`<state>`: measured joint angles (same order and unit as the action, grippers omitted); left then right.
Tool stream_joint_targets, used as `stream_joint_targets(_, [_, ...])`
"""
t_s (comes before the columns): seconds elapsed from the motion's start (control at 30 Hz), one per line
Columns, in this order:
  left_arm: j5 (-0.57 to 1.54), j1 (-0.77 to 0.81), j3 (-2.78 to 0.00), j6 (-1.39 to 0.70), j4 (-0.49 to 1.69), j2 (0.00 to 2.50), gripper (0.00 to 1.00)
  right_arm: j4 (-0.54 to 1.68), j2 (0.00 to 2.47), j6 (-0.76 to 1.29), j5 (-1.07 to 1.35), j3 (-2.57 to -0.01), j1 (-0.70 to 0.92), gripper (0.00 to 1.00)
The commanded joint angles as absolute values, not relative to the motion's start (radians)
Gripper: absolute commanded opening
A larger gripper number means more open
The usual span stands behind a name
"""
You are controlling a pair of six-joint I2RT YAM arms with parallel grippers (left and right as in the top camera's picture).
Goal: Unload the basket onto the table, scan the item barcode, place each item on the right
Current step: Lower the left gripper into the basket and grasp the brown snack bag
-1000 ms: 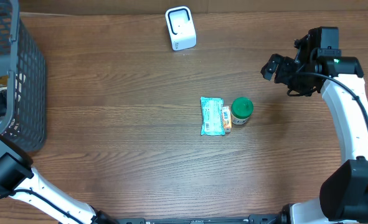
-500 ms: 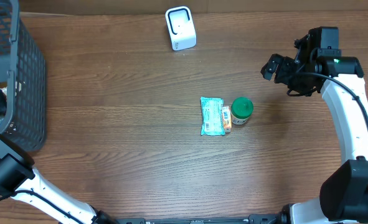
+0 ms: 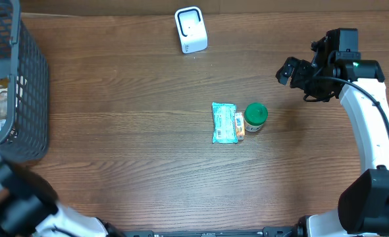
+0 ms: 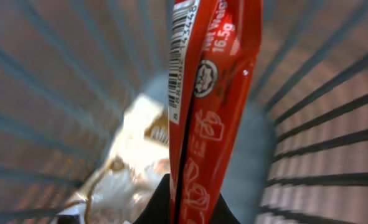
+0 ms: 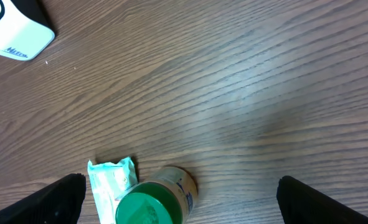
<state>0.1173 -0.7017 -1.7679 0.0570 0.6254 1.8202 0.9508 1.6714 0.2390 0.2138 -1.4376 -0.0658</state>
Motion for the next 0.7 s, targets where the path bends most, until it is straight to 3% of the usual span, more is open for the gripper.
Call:
stream_joint_targets(0.0, [0.020,-0.643,-1.772,-0.072,0.633,1.645,0.04,0.945,1.663,0.242,0.222,-1.447,-0.073,1.00])
stream_joint_targets(0.2, [-0.192,-0.561,-1.772,-0.063,0.635,1.510,0.04,0.945,1.663,0.242,0.222,-1.447,-0.073,1.00])
stream_joint_targets(0.67, [-0.190,-0.616,-1.763,0.044,0.712,1.706,0.04,0.945,1.663,0.242,0.222,-1.447,-0.073,1.00])
